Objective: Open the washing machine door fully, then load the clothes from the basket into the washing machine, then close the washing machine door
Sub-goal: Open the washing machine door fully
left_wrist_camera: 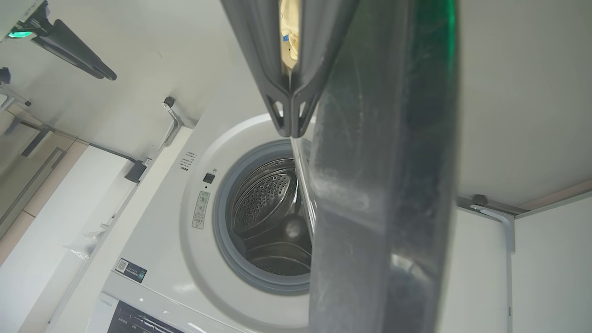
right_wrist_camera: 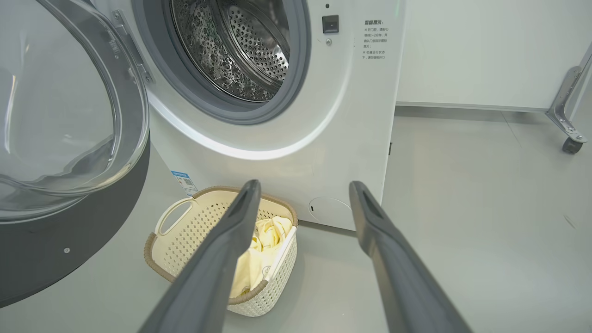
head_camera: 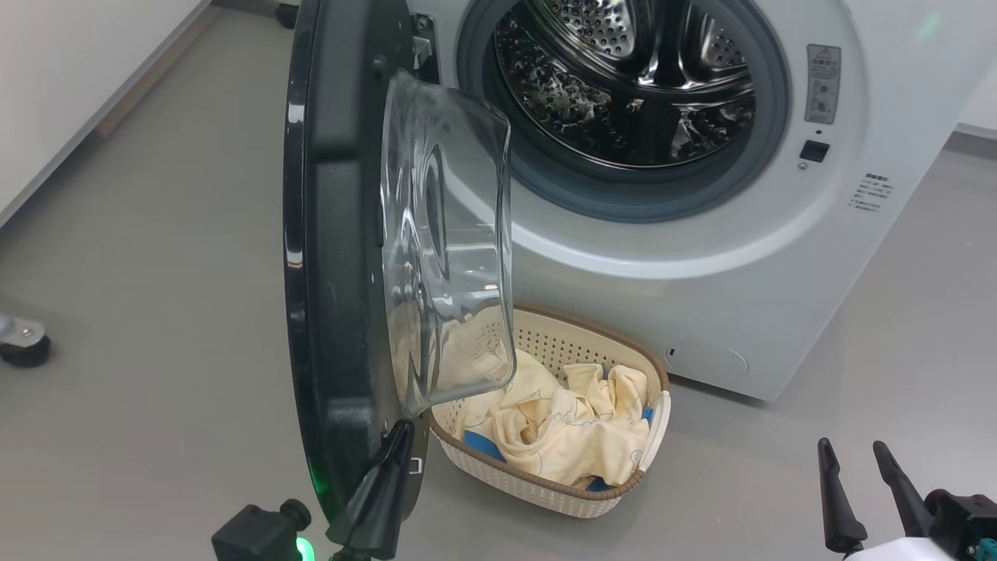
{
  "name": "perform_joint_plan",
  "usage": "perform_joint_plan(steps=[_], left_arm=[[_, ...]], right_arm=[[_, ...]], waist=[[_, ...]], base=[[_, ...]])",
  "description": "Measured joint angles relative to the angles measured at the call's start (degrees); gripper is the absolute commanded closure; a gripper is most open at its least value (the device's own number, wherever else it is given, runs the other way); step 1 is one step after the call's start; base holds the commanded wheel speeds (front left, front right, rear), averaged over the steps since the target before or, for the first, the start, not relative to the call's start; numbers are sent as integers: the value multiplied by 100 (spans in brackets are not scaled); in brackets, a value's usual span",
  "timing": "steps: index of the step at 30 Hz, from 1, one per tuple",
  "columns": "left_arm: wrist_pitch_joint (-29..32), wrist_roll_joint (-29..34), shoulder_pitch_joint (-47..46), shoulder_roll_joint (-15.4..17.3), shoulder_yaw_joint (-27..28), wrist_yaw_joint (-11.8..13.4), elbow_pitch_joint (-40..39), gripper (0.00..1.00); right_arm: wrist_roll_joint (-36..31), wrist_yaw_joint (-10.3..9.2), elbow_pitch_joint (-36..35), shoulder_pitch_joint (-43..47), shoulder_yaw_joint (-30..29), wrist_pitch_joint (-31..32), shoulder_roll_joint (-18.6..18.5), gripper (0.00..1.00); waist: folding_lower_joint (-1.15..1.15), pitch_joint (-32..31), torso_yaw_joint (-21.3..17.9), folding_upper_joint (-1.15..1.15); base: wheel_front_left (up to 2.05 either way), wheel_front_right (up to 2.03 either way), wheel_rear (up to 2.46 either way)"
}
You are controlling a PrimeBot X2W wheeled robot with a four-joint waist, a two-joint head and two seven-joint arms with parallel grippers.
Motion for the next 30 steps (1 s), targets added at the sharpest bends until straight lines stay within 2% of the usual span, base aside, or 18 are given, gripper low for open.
perform_joint_plan(steps=[5, 12, 17, 30], left_arm=[[-123, 4, -52, -18, 130, 107, 88, 100], [-288, 4, -95, -20, 552, 405, 234, 100], [-413, 7, -272, -23, 882, 474, 425, 100], [-683, 49, -803, 111, 1795, 648, 1181, 100]], right_arm=[[0, 0, 2, -1, 15, 0, -24, 0], [0, 0, 2, -2, 96, 0, -33, 0], [0, 0, 2, -6, 187, 0, -49, 0], [0, 1, 80, -130, 461, 0, -155, 0]], waist=[[0, 15, 151, 0], [0, 28, 349, 0], [0, 62, 452, 0], [0, 189, 336, 0]], base=[[0, 0, 0], [0, 0, 0], [0, 0, 0], [0, 0, 0]])
